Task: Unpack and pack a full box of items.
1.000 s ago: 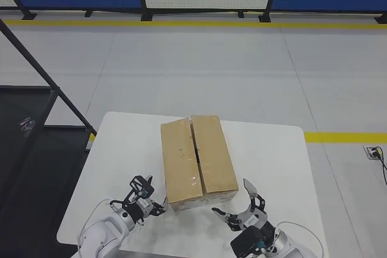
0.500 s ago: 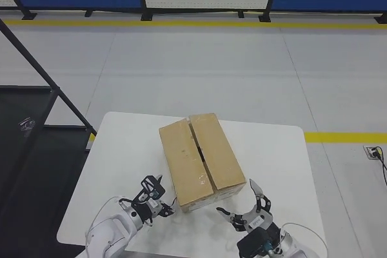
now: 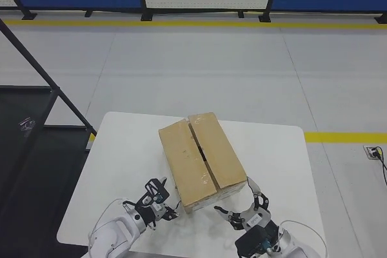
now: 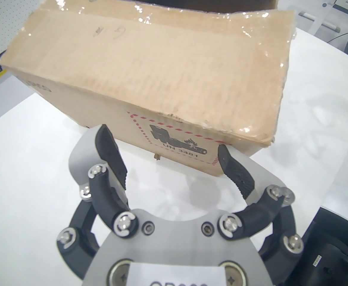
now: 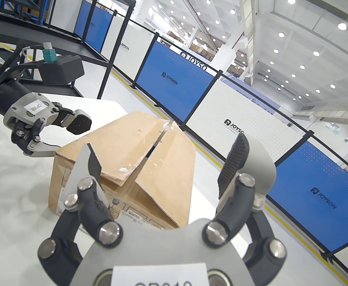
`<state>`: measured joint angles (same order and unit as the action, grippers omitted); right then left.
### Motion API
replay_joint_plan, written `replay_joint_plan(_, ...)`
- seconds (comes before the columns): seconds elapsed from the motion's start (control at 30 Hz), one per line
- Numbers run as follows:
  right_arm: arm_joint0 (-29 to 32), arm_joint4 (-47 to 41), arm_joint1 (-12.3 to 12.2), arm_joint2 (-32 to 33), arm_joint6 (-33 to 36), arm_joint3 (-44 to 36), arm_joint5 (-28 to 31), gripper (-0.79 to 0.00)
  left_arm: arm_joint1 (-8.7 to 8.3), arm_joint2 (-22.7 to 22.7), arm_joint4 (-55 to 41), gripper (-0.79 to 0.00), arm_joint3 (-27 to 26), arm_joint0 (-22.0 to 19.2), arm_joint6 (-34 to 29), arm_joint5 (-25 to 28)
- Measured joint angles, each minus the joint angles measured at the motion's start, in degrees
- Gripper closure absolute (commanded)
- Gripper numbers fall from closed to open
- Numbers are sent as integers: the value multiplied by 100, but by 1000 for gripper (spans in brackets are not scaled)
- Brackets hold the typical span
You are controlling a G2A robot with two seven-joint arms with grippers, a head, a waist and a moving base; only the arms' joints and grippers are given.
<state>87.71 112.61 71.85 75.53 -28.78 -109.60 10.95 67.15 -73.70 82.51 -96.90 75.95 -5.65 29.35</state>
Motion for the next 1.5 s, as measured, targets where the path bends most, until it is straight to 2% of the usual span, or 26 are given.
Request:
replay_joint_plan(0.23,-10,-21,-27,51,-24,16,18,-785,22,156,-18,-785,17,-157,-9,-48)
replay_joint_plan(0.63,264,-436,-59,380,-85,-78,-387,-785,106,626,-169,-785,268,-687,-128,51)
replay_joint_plan(0.8,318,-521,-63,396,71,-144,-403,-785,121,699,-221,-785,328,-754,-112,52)
replay_joint_plan(0.93,321,-481,-66,393,113,-168,-382,-785,69,380,-360,-785,289,-565,20,-10)
replay_joint_plan(1.07,317,-497,-65,381,139,-169,-372,-785,-26,-236,-544,-785,116,-136,262,-110)
replay_joint_plan(1.27,243,-194,-55,75,537,-132,-293,-785,-111,-1096,-930,-785,-104,477,684,-440)
replay_joint_plan(1.5,250,822,-7,-573,1063,-48,-837,-785,-104,-1472,-1364,-785,-251,826,966,-974)
